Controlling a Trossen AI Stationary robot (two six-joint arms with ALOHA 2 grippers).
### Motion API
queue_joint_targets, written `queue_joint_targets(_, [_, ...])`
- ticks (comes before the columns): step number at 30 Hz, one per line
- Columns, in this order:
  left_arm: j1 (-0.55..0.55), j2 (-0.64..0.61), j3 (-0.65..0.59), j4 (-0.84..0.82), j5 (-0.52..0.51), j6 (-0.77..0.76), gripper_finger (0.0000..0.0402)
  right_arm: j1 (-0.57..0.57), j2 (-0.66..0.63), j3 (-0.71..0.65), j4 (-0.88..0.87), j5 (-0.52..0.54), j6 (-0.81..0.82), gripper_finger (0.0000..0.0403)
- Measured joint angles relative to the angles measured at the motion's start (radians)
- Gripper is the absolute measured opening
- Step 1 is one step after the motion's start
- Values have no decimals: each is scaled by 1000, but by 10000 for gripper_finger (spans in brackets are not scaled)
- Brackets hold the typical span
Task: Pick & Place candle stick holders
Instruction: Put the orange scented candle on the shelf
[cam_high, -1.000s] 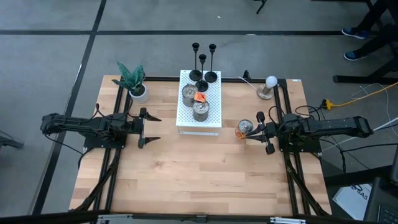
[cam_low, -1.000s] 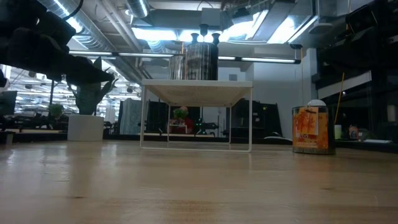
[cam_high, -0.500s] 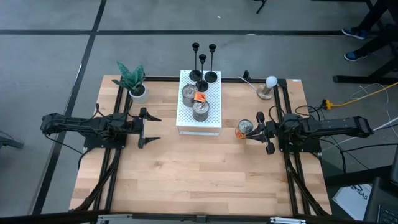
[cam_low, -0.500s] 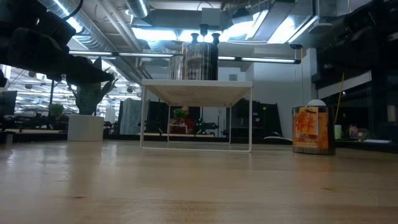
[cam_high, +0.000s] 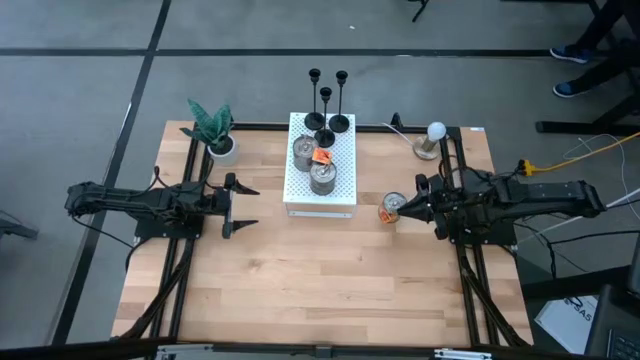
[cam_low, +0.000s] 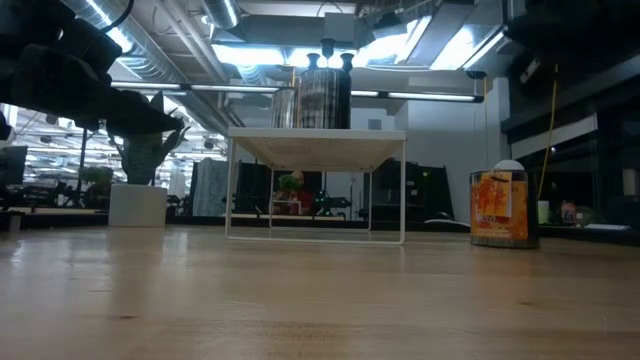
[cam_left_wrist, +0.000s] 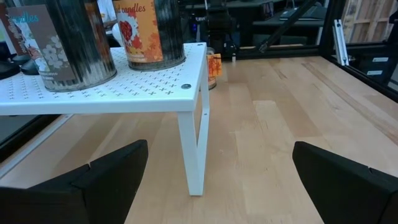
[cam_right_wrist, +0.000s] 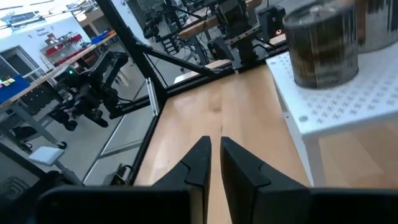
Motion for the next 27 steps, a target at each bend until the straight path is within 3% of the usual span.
queue_joint_targets(10, [0,0,0,0,0,0,400,33,169,255,-190,1,-9,39])
queue_joint_targets(20, [0,0,0,0,0,0,400,57,350,521,-580,3,-361,39])
queue_joint_targets(27, [0,0,0,0,0,0,400,66,441,567,-716,11,-413,39])
